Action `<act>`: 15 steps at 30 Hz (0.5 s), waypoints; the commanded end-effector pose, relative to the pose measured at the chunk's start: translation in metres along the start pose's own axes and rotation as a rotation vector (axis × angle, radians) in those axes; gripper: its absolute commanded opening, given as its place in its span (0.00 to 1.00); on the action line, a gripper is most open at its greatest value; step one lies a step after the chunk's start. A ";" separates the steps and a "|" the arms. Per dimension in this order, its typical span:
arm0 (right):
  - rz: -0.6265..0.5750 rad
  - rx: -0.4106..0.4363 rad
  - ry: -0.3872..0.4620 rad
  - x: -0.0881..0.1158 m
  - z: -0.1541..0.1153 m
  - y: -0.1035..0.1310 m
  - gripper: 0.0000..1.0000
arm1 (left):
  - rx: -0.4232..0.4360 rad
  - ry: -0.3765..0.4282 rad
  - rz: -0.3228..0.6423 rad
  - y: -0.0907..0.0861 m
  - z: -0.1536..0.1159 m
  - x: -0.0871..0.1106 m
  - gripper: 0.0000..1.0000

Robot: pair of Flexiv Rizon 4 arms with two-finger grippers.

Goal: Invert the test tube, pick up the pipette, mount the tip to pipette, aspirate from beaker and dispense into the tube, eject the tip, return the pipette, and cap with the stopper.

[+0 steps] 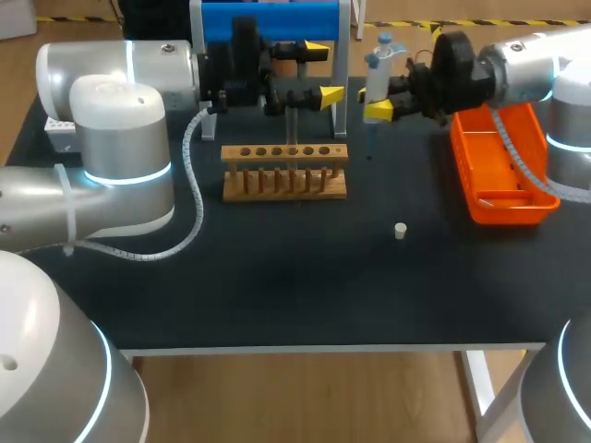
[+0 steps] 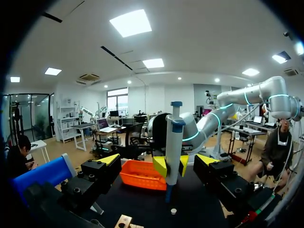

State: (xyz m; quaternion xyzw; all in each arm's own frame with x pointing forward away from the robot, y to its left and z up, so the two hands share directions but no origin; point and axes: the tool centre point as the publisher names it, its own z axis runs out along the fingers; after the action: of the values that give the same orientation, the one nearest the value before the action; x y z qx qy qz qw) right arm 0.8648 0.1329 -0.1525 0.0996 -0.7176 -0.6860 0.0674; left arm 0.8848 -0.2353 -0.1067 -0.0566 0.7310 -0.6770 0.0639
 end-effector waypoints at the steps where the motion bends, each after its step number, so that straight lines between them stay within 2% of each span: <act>1: 0.000 0.000 0.007 -0.011 0.013 -0.003 0.00 | 0.003 -0.001 0.001 0.001 0.000 0.000 1.00; 15: 0.008 -0.006 0.012 -0.026 0.036 -0.004 0.00 | 0.003 -0.001 0.001 0.001 0.000 0.000 1.00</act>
State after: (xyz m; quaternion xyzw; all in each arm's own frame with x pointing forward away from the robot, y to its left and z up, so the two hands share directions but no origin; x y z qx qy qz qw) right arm 0.8784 0.1692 -0.1561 0.0995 -0.7164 -0.6867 0.0731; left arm 0.8848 -0.2353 -0.1067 -0.0566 0.7310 -0.6770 0.0639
